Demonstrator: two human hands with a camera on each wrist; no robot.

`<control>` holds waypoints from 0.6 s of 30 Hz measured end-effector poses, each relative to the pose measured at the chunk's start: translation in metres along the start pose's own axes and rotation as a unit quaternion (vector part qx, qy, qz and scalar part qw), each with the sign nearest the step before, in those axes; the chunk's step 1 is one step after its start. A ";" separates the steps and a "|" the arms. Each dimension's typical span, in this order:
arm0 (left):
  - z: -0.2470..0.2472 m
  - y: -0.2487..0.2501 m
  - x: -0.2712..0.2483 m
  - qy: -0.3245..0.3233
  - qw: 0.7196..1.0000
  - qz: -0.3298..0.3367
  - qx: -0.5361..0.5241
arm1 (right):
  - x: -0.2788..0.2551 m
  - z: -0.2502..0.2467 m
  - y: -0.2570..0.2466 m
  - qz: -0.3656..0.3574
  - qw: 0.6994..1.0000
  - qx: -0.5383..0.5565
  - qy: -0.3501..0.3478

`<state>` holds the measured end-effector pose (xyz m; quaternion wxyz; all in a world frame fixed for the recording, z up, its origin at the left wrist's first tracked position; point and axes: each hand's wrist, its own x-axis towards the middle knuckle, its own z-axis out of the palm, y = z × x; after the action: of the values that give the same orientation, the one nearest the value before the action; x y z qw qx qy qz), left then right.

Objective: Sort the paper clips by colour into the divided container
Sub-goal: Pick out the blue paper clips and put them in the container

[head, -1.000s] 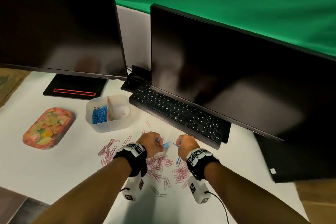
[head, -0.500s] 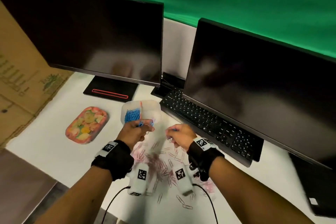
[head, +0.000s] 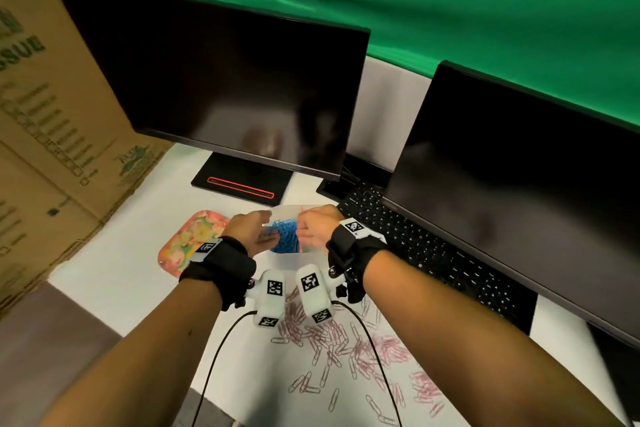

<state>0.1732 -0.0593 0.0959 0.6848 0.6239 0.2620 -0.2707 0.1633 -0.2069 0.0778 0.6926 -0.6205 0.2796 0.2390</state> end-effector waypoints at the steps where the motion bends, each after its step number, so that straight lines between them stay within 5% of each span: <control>1: 0.000 0.001 0.000 -0.002 1.000 0.000 0.006 | -0.009 -0.003 -0.003 0.000 1.000 0.005 0.008; 8: 0.001 0.009 -0.016 0.020 0.997 0.063 0.036 | -0.065 -0.079 0.027 -0.071 0.991 0.026 0.111; 13: 0.010 -0.004 -0.025 0.028 0.971 0.164 0.174 | -0.103 -0.146 0.082 -0.044 0.971 -0.106 0.210; 15: 0.026 -0.021 -0.030 -0.021 0.947 0.193 0.255 | -0.112 -0.170 0.106 -0.040 0.941 -0.230 0.246; 18: 0.053 -0.052 -0.035 -0.105 0.896 0.210 0.377 | -0.120 -0.187 0.138 0.019 0.855 -0.451 0.255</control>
<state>0.1130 -0.1141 0.0873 0.4622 0.8439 -0.0700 -0.2631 -0.0348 -0.3752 0.0457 0.2362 -0.8986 0.3195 0.1861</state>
